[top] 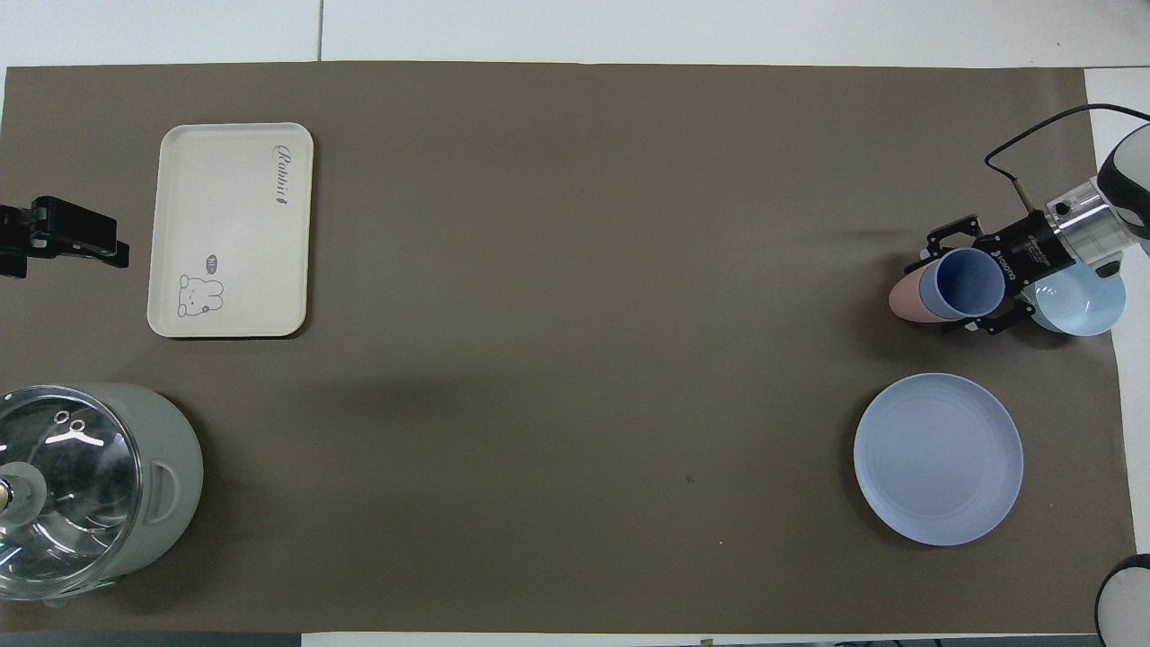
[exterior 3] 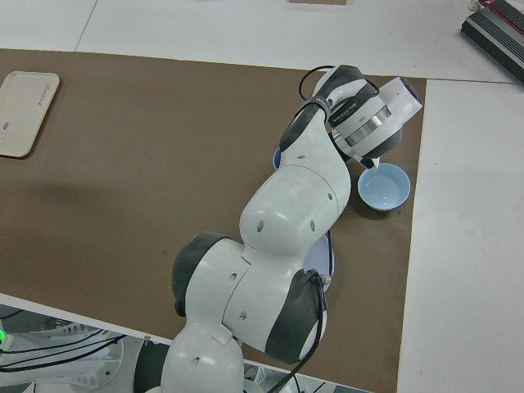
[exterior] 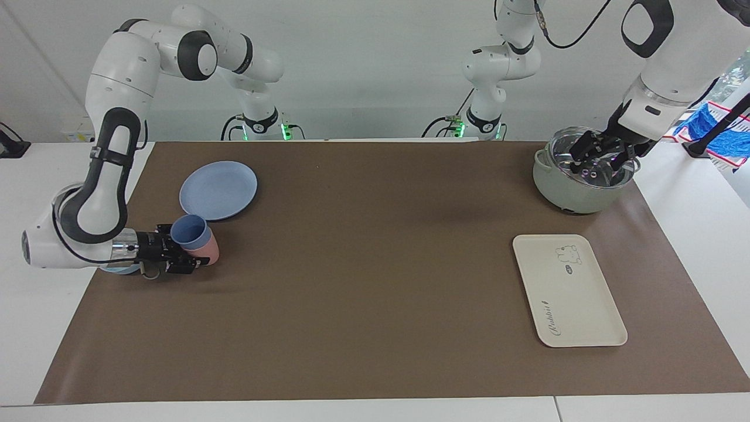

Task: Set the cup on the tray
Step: 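Lower the right gripper around the pink cup and close it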

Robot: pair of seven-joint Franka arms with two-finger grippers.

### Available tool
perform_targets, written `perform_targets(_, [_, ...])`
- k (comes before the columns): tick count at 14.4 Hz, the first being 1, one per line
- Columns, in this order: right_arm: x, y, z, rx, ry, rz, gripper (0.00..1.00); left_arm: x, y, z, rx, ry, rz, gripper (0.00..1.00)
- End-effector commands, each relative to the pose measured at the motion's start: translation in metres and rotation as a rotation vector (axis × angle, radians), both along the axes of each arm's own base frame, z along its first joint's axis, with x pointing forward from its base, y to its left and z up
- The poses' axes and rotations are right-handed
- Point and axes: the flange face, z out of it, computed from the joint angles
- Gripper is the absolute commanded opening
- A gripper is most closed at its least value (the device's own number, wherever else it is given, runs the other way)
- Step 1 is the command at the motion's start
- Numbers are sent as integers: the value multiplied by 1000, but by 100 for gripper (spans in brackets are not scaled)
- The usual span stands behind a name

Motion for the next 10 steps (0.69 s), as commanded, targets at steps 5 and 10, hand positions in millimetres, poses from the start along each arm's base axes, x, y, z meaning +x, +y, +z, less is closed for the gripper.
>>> perform_targets(5, [-10,6,7,75,5,-78,37,-9,1,1,15,-3,12,100])
perform_targets(10, [-5,15,41,185,37,-194,0,-9,1,1,15,-3,12,100])
